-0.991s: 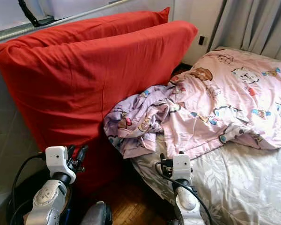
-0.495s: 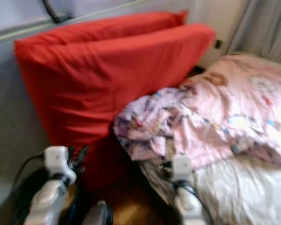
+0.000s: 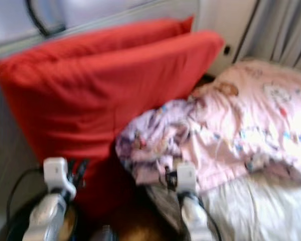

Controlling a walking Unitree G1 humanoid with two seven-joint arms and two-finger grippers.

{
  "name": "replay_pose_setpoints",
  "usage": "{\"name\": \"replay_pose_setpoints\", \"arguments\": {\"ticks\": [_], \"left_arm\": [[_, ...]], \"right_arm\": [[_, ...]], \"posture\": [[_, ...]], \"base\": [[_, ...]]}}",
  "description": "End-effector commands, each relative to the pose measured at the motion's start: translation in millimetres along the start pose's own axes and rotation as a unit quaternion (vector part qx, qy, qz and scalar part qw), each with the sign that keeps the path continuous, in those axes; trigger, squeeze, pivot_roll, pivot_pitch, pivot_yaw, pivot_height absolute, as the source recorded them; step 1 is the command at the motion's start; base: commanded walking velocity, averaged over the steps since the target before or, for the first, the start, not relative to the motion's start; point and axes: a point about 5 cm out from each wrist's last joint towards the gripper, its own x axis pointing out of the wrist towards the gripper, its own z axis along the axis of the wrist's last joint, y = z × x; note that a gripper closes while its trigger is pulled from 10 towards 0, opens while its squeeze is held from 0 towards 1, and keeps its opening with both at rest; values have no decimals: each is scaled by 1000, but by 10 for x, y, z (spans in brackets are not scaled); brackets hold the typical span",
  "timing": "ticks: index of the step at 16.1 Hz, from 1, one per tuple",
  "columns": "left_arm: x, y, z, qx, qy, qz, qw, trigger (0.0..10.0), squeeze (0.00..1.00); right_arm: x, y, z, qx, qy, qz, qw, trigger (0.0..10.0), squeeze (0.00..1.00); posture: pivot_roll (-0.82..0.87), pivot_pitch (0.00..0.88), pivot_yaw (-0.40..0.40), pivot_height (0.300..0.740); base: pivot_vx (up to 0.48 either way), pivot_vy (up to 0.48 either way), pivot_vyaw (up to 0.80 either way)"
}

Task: Clean up the room

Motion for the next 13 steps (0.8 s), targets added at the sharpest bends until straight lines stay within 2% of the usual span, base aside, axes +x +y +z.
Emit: {"name": "replay_pose_setpoints", "arguments": {"ticks": [1,3,6,10,13], "left_arm": [[4,-59,-1,-7,-3,-9,1000,10000,0],[-1,-60,-1,-7,-3,-10,1000,10000,0],[3,-45,18,-5,-4,-7,1000,10000,0],[6,-22,76,-2,-12,-2,1000,10000,0],[19,16,119,1,-15,4,1000,10000,0]], "right_arm": [[-33,-136,-90,0,25,-28,999,10000,0],[-21,-186,-101,19,35,-47,998,10000,0],[19,-132,-102,13,47,-24,999,10000,0],[88,-136,-107,29,71,-29,997,10000,0],[209,-115,44,46,54,-26,997,10000,0]], "posture": [[42,0,16,645],[42,0,16,645],[47,23,13,645],[70,68,19,645],[94,97,17,645]], "base": [[255,0,0],[255,0,0],[0,0,0],[0,0,0],[0,0,0]]}}
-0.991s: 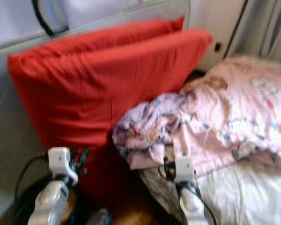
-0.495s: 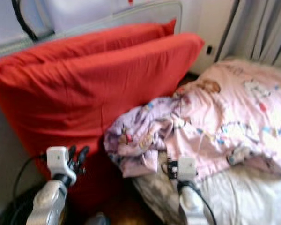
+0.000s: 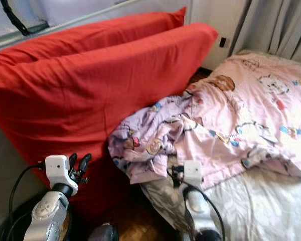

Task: Clean up the room

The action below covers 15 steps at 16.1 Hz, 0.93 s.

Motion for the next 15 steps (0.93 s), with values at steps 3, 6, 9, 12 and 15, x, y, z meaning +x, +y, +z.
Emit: {"name": "replay_pose_setpoints", "arguments": {"ticks": [3,6,9,12,15], "left_arm": [[-24,57,41,0,-2,13,1000,10000,0],[-40,39,31,0,0,15,1000,10000,0],[-76,46,21,-2,2,20,1000,10000,0],[-80,49,24,-2,2,21,1000,10000,0],[-78,50,29,-3,1,20,1000,10000,0]], "right_arm": [[31,18,77,5,-18,4,1000,10000,0],[8,-6,26,3,-12,1,1000,10000,0],[-25,9,-39,-3,-6,6,1000,10000,0],[-23,44,-43,-9,-4,13,1000,10000,0],[-22,55,-42,-9,-5,15,1000,10000,0]], "posture": [[102,117,11,645],[102,128,8,645],[102,133,3,645],[103,134,3,645],[105,132,2,645]], "base": [[0,0,0],[0,0,0],[0,0,0],[0,0,0],[0,0,0]]}}
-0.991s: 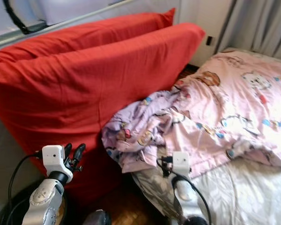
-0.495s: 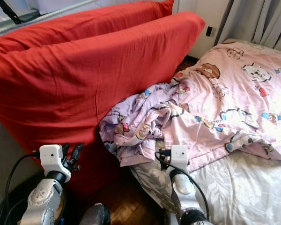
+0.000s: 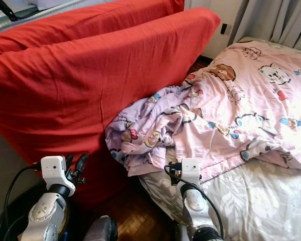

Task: Clean up the room

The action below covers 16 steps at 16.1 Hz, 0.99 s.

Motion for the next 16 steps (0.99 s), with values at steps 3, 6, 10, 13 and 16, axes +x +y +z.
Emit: {"name": "replay_pose_setpoints", "arguments": {"ticks": [3,6,10,13,16], "left_arm": [[-28,25,-17,-3,8,6,1000,10000,0],[-30,19,-17,-5,8,6,1000,10000,0],[-31,9,-21,-5,8,5,1000,10000,0],[-36,9,-20,-5,7,7,1000,10000,0],[-49,17,-18,-4,7,9,1000,10000,0]], "right_arm": [[-14,21,-42,-6,7,4,1000,10000,0],[-14,20,-43,-5,8,3,1000,10000,0],[-12,28,-40,-4,7,5,1000,10000,0],[-12,30,-45,-5,9,7,1000,10000,0],[-12,35,-53,-3,12,7,1000,10000,0]], "posture": [[106,128,0,645],[106,125,0,645],[108,115,0,645],[110,112,-2,645],[113,116,-3,645]], "base": [[259,0,0],[260,0,0],[263,0,0],[171,0,0],[0,0,0]]}}
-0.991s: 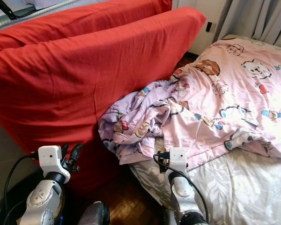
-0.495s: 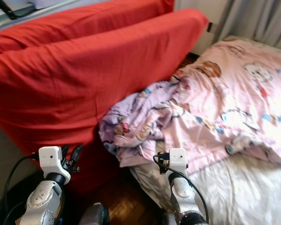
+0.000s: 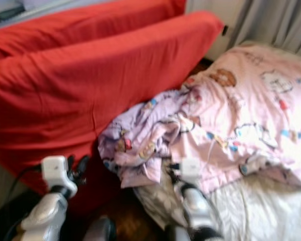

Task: Clean up the room

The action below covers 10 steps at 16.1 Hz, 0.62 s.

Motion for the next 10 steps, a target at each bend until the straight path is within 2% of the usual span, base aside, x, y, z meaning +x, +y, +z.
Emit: {"name": "replay_pose_setpoints", "arguments": {"ticks": [1,6,9,10], "left_arm": [[-12,-31,6,-5,-2,-4,1000,10000,0],[52,-41,54,-5,-11,-8,1000,10000,0],[30,-30,65,-4,-13,-8,1000,10000,0],[2,-18,54,-3,-10,-5,1000,10000,0]], "right_arm": [[-34,-97,-65,2,11,-13,1000,10000,0],[-3,-28,7,4,-6,-3,1000,10000,0],[-9,-27,-18,-4,2,-6,1000,10000,0],[-15,-26,-46,-1,11,-6,1000,10000,0]], "posture": [[116,121,-3,645],[125,145,-8,645],[131,158,-7,645],[135,165,-7,631]], "base": [[0,0,0],[0,0,0],[0,0,0],[0,0,0]]}}
